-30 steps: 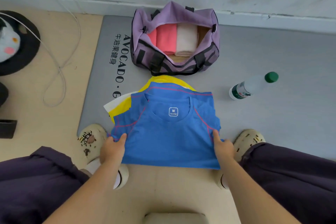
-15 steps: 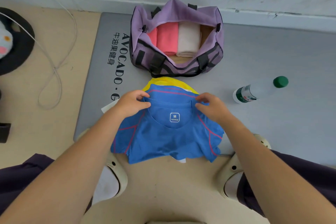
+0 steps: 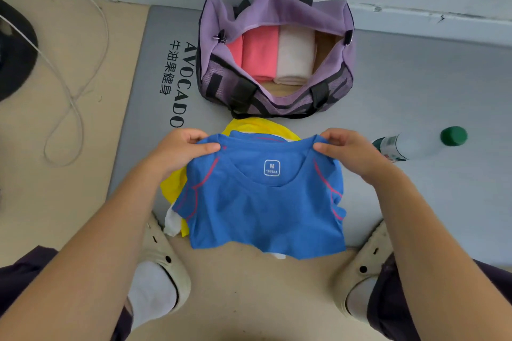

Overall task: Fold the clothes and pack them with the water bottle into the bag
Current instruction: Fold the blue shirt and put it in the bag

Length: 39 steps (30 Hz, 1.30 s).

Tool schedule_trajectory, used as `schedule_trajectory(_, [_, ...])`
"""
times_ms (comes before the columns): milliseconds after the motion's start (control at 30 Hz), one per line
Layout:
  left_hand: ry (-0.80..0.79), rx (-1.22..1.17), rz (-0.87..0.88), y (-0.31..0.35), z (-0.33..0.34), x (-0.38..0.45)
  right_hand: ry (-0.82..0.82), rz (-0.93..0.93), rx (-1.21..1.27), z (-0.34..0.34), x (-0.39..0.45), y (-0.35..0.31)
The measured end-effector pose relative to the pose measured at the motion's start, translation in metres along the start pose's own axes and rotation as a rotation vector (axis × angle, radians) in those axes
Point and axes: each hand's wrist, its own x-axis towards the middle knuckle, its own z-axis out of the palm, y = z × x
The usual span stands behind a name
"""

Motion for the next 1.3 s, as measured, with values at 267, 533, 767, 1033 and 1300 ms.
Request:
schedule_trajectory(267, [0.085, 0.212, 0.002, 0.0, 0.014, 0.022, 0.149, 0.037, -0.361, 0.02, 0.033, 0.018])
schedule_trajectory(533, [-0.183, 0.141, 0.023, 0.013, 0.014, 0.024, -0.022, -0.021, -0.357, 0.032, 0.043, 0.011])
schedule_trajectory(767, [-0.224, 0.291, 0.041, 0.032, 0.015, 0.037, -0.129, 0.015, -0.594, 0.034, 0.06, 0.002])
schedule_trajectory(1033, [-0.212, 0.474, 0.06, 0.035, 0.011, 0.045, -0.041, -0.039, -0.72, 0.021, 0.057, -0.003])
schedule_trajectory(1300, [-0.252, 0.548, 0.015, 0.029, 0.003, 0.041, -0.057, -0.059, -0.601, 0.008, 0.045, -0.007])
